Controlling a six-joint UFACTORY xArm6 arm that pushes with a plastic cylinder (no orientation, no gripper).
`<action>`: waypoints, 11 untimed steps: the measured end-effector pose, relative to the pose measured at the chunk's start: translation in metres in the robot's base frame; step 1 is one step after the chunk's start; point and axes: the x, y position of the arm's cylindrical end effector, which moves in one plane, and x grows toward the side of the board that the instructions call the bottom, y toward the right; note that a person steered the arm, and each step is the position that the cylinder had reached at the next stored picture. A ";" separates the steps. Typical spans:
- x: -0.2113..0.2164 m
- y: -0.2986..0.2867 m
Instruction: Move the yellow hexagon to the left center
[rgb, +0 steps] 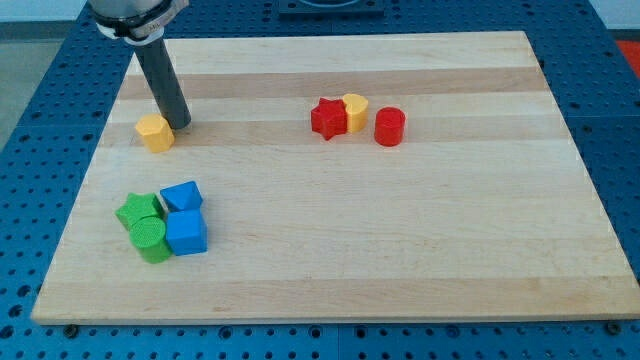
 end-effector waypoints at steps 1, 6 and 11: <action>0.000 -0.002; 0.027 0.001; 0.024 -0.017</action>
